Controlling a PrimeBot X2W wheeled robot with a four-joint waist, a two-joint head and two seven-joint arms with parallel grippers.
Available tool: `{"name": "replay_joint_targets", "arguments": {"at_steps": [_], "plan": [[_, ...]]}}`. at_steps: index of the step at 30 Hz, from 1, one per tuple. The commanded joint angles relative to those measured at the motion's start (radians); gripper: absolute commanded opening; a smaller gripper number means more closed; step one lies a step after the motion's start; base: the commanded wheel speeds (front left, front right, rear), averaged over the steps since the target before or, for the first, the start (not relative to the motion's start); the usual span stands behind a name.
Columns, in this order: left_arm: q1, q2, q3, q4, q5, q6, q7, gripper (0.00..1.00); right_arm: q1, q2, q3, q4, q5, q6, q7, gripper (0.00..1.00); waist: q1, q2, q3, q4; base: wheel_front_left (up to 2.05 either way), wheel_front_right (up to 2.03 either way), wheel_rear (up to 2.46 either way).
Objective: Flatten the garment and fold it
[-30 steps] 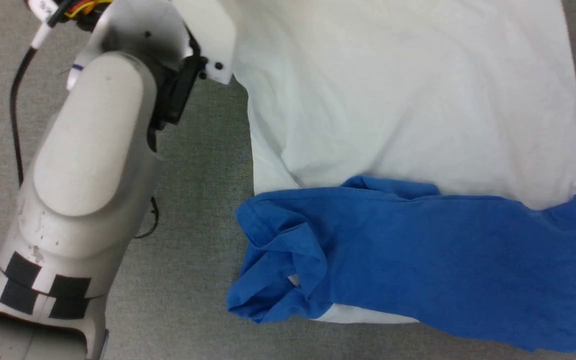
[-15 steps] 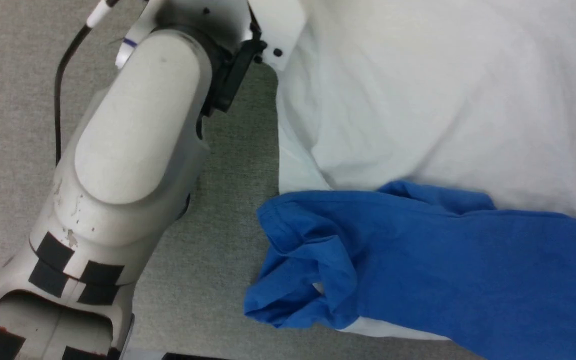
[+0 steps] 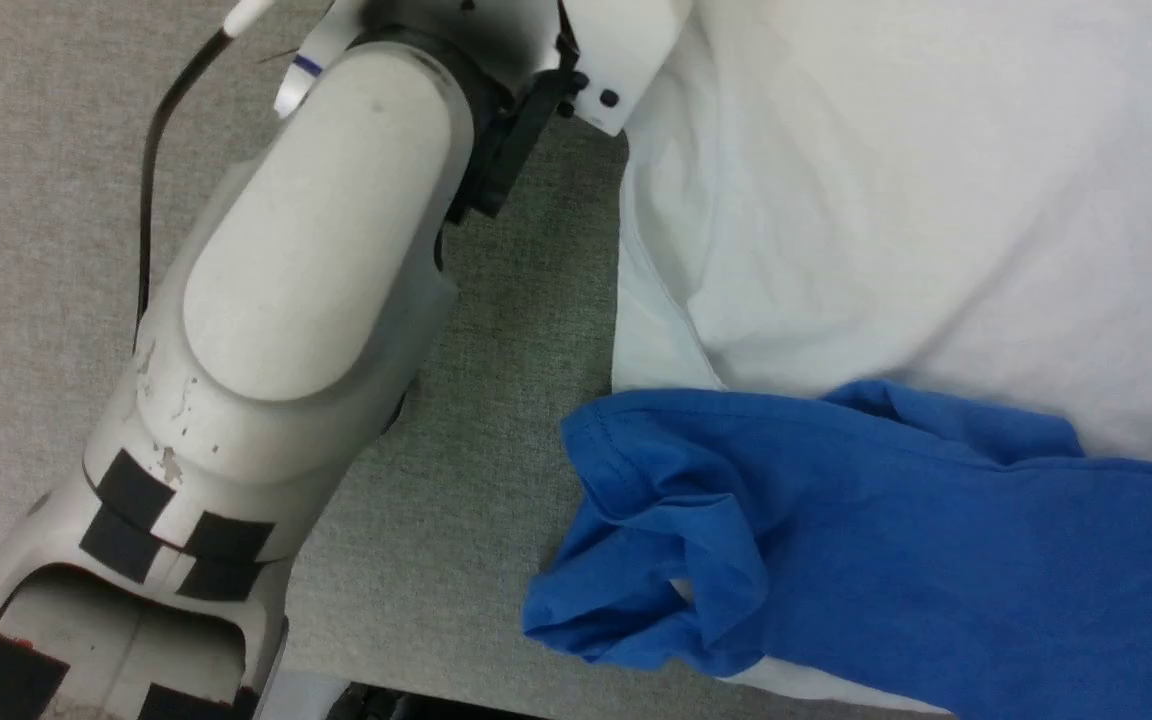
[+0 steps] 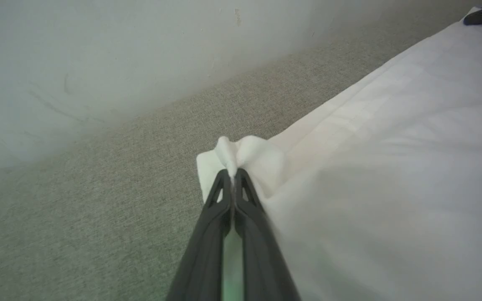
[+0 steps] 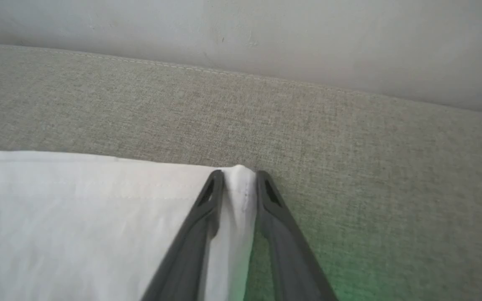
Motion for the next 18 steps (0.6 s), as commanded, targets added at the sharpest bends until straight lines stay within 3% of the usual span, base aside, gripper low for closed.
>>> {"name": "replay_joint_targets", "arguments": {"at_steps": [1, 12, 18], "plan": [[-0.02, 0.001, 0.002, 0.004, 0.003, -0.002, -0.01, 0.0, -0.003, 0.008, -0.005, 0.007, -0.017, -0.001, -0.003, 0.0, -0.0001, 0.0001, 0.001, 0.0, 0.0, 0.0, 0.0], [-0.046, 0.021, 0.055, 0.028, 0.032, 0.064, -0.18, 0.0, -0.005, -0.02, -0.002, -0.047, 0.03, -0.001, -0.141, 0.0, -0.0001, 0.0001, -0.044, -0.046, 0.0, 0.0, 0.0], [-0.026, 0.043, 0.067, 0.047, 0.019, 0.058, -0.243, 0.0, 0.047, -0.059, 0.026, -0.075, 0.108, -0.001, -0.219, 0.0, -0.0001, 0.0001, -0.111, -0.075, 0.0, 0.0, 0.0]]}}
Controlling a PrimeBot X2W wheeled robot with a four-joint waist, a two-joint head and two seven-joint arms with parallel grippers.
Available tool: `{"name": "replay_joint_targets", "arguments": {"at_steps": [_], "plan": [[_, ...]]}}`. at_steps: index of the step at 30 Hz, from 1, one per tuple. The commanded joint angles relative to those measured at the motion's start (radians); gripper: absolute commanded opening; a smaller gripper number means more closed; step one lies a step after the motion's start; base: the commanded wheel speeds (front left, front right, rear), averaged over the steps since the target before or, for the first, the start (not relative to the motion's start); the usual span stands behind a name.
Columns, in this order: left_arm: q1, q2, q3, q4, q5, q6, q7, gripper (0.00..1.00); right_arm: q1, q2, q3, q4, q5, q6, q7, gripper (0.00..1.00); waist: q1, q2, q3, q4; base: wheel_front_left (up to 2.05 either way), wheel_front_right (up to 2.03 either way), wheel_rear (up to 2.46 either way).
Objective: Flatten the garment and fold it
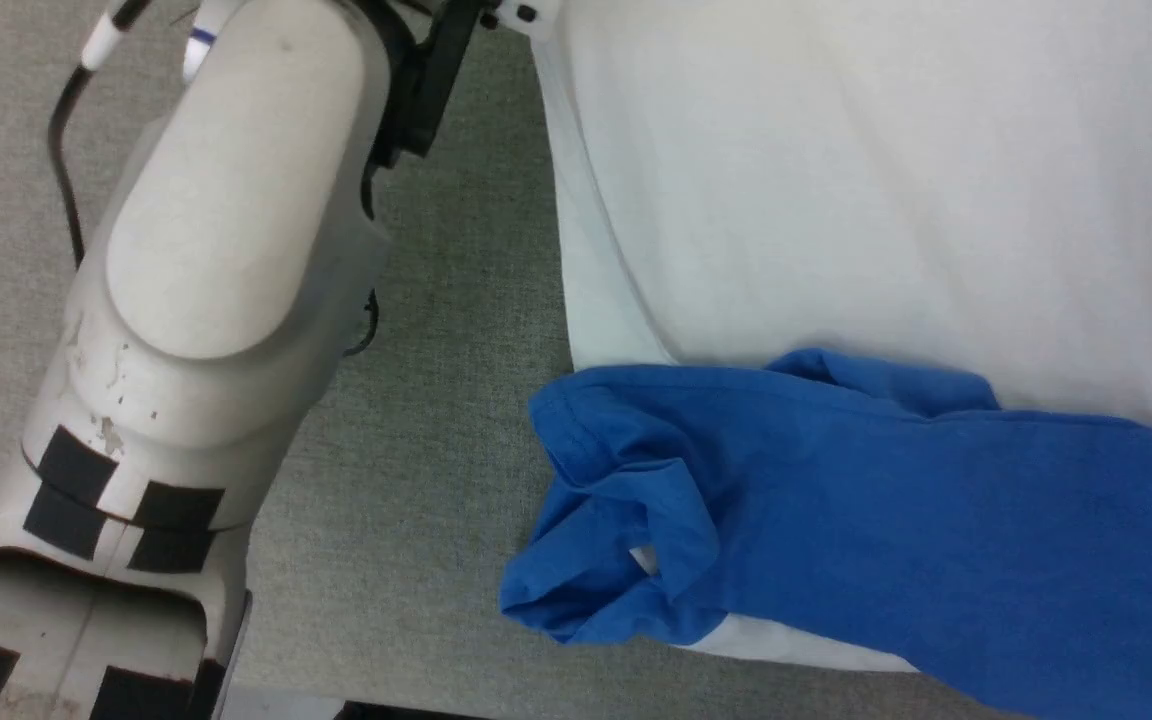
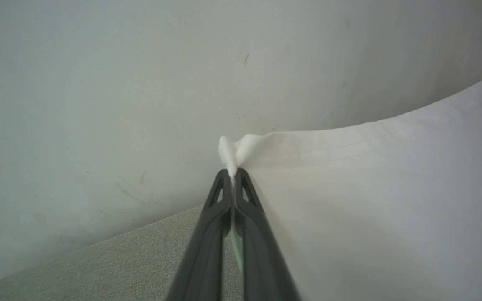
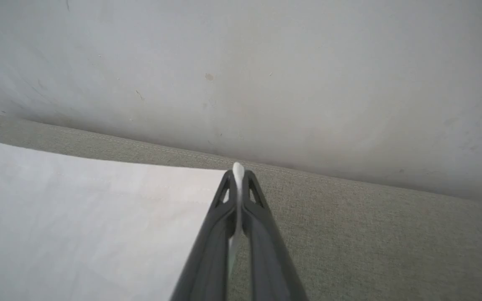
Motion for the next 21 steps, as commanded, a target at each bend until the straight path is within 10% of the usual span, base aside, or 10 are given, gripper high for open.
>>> {"name": "replay_joint_targets", "arguments": {"at_steps": [1, 21], "plan": [[0.017, 0.015, 0.008, 0.0, -0.011, -0.007, -0.02, 0.0, 0.034, -0.012, 0.01, -0.017, 0.036, -0.001, -0.03, 0.0, 0.0, 0.0, -0.055, -0.028, 0.0, 0.0, 0.0], [0.529, 0.14, -0.024, -0.331, -0.081, 0.0, -0.213, 0.0, 0.547, -0.058, 0.023, -0.275, 0.272, -0.001, -0.207, 0.0, 0.0, 0.0, -0.368, -0.052, 0.0, 0.0, 0.0]]}}
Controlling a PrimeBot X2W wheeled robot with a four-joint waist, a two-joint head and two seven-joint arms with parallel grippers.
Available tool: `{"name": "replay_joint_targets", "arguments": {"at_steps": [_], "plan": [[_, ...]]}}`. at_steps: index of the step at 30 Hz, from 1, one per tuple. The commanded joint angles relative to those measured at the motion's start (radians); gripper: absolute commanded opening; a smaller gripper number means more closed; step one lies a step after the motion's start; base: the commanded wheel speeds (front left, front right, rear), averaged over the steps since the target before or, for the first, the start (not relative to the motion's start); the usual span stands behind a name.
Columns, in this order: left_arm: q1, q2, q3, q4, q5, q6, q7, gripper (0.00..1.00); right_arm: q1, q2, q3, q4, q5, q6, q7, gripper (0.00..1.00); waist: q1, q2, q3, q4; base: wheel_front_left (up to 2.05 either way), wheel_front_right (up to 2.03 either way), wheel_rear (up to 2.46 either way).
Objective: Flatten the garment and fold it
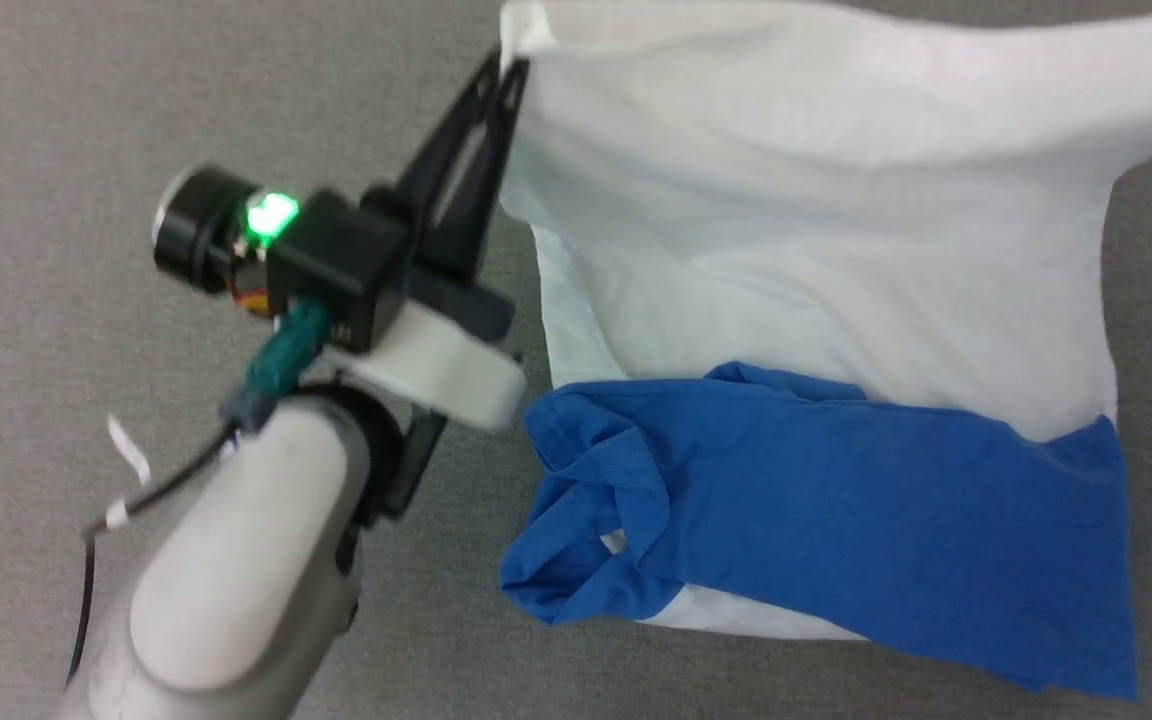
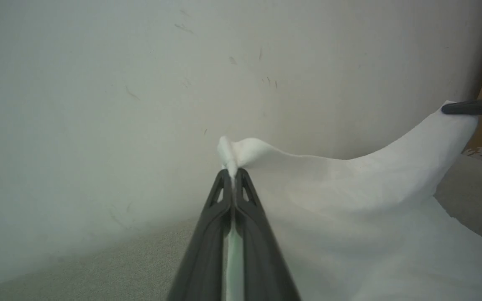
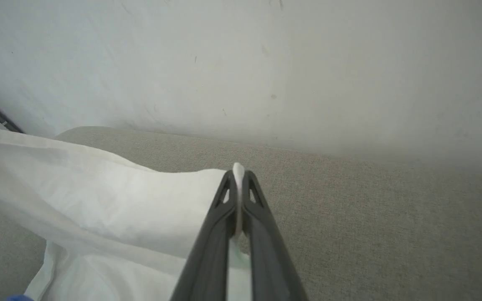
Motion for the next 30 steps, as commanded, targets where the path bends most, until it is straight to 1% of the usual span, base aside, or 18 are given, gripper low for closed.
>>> {"name": "replay_joint_targets", "arguments": {"at_steps": [1, 6, 8, 11, 14, 18, 22, 28, 30], "plan": [[0.047, 0.008, -0.006, -0.03, -0.011, 0.01, -0.014, 0.0, 0.047, 0.008, -0.015, -0.023, 0.009, -0.001, -0.012, 0.0, 0.0003, 0.0, -0.092, 0.0, 0.0, 0.0, 0.0], [0.195, 0.038, -0.046, -0.115, -0.006, 0.02, -0.053, 0.0, 0.222, 0.052, -0.067, -0.112, 0.027, -0.001, -0.033, 0.0, 0.0003, 0.0, -0.143, 0.003, 0.0, 0.0, 0.0], [0.249, 0.049, -0.059, -0.127, -0.001, 0.025, -0.081, 0.0, 0.29, 0.074, -0.087, -0.142, 0.027, -0.001, -0.042, 0.0, 0.0003, 0.0, -0.155, 0.002, 0.0, 0.0, 0.0], [0.329, 0.048, -0.068, -0.125, -0.023, 0.032, -0.138, 0.0, 0.379, 0.104, -0.112, -0.173, 0.02, -0.001, -0.059, 0.0, 0.0003, 0.0, -0.17, -0.001, 0.0, 0.0, 0.0], [0.386, 0.059, -0.075, -0.094, -0.026, 0.033, -0.183, 0.0, 0.45, 0.13, -0.134, -0.184, 0.012, -0.001, -0.07, 0.0, 0.0003, 0.0, -0.181, -0.004, 0.0, 0.0, 0.0], [0.447, 0.063, -0.088, -0.058, -0.038, 0.022, -0.223, 0.0, 0.528, 0.154, -0.148, -0.196, 0.01, -0.001, -0.084, 0.0, 0.0003, 0.0, -0.192, -0.004, 0.0, 0.0, 0.0], [0.504, 0.053, -0.101, -0.008, -0.057, 0.006, -0.244, 0.0, 0.598, 0.164, -0.143, -0.205, 0.022, -0.001, -0.103, 0.0, 0.0003, 0.0, -0.205, -0.002, 0.0, 0.0, 0.0], [0.564, 0.031, -0.095, 0.084, -0.086, -0.017, -0.255, 0.0, 0.681, 0.176, -0.125, -0.189, 0.03, -0.001, -0.13, 0.0, 0.0003, 0.0, -0.225, -0.008, 0.0, 0.0, 0.0], [0.573, 0.022, -0.089, 0.108, -0.092, -0.026, -0.256, 0.05, 0.695, 0.176, -0.113, -0.183, 0.029, -0.001, -0.137, 0.0, 0.0003, 0.0, -0.229, -0.01, 0.0, 0.0, 0.0]]}}
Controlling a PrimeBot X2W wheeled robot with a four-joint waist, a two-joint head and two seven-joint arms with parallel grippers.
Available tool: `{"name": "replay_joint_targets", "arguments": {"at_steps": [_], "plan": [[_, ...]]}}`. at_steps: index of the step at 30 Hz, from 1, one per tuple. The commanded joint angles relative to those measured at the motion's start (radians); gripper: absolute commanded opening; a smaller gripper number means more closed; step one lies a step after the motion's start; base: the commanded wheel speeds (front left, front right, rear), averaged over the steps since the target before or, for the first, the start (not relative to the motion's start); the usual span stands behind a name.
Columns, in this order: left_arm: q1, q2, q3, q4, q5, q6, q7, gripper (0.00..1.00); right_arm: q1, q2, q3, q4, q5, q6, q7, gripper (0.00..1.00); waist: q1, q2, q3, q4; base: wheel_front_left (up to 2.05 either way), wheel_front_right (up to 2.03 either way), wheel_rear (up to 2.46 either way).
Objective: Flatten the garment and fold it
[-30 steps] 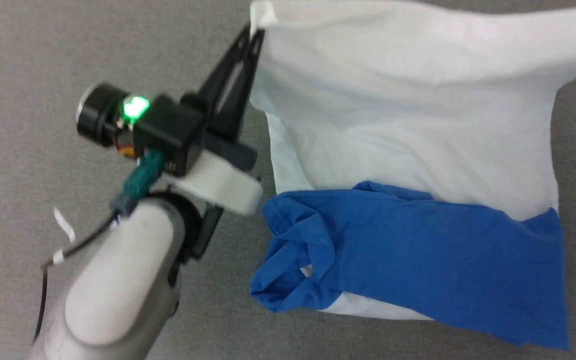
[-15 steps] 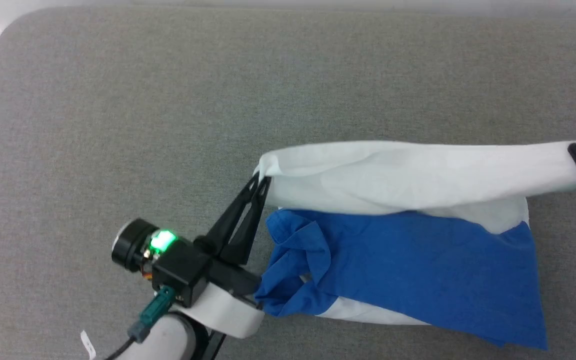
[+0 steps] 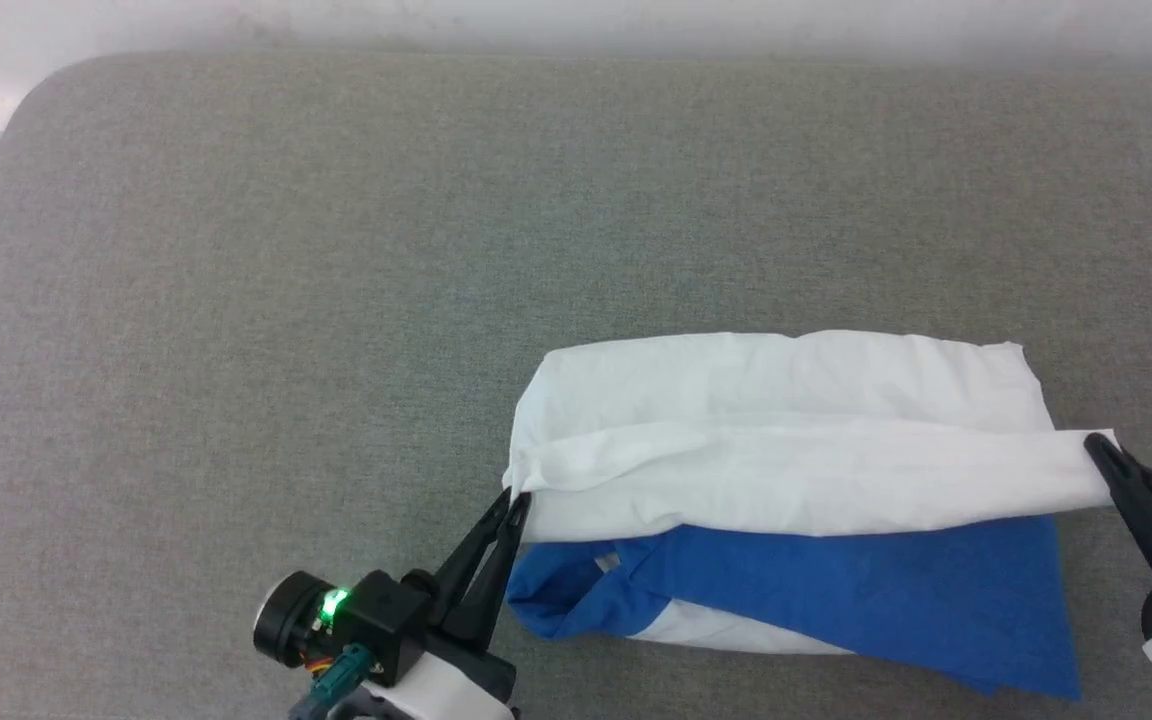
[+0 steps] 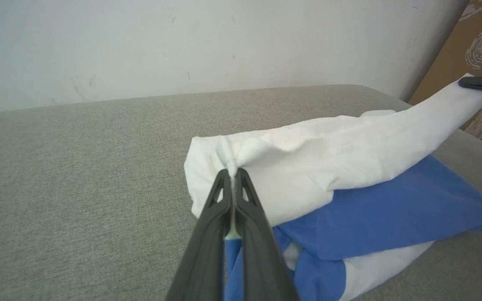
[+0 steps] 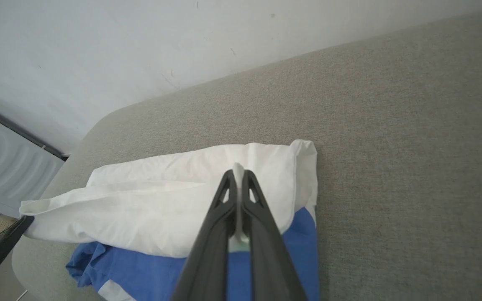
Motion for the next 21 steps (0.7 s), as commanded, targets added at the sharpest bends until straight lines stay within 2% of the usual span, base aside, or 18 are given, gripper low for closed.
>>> {"name": "replay_joint_targets", "arguments": {"at_steps": [1, 3, 5, 8, 10, 15, 21], "plan": [[0.011, -0.012, 0.011, 0.015, -0.006, -0.011, -0.005, 0.07, 0.013, 0.005, 0.005, 0.007, 0.005, -0.001, -0.014, 0.0, 0.0001, -0.0001, -0.005, -0.003, 0.0, 0.0, 0.0], [0.015, -0.024, 0.02, 0.03, -0.009, -0.023, -0.005, 0.17, 0.018, 0.007, 0.014, 0.014, 0.007, -0.001, -0.019, 0.0, 0.0001, -0.0001, -0.007, -0.004, 0.0, 0.0, 0.0], [0.019, -0.034, 0.031, 0.037, -0.008, -0.031, -0.005, 0.17, 0.02, 0.008, 0.023, 0.021, 0.007, -0.001, -0.025, 0.0, 0.0001, -0.0001, -0.01, -0.005, 0.0, 0.0, 0.0], [0.037, -0.052, 0.052, 0.041, -0.01, -0.039, -0.005, 0.1, 0.026, 0.01, 0.036, 0.031, 0.009, -0.001, -0.032, 0.0, 0.0001, -0.0001, -0.012, -0.005, 0.0, 0.0, 0.0], [0.053, -0.061, 0.063, 0.044, -0.008, -0.044, -0.005, 0.0, 0.034, 0.014, 0.041, 0.039, 0.013, -0.001, -0.038, 0.0, 0.0001, -0.0001, -0.014, -0.004, 0.0, 0.0, 0.0], [0.092, -0.076, 0.077, 0.061, 0.005, -0.062, -0.006, 0.0, 0.061, 0.021, 0.046, 0.059, 0.014, -0.001, -0.048, 0.0, 0.0001, -0.0001, -0.013, -0.002, 0.0, 0.0, 0.0], [0.103, -0.072, 0.047, 0.142, 0.028, -0.087, -0.004, 0.0, 0.085, 0.031, 0.063, 0.087, 0.003, -0.001, -0.053, 0.0, 0.0001, -0.0001, -0.016, -0.005, 0.0, 0.0, 0.0]]}}
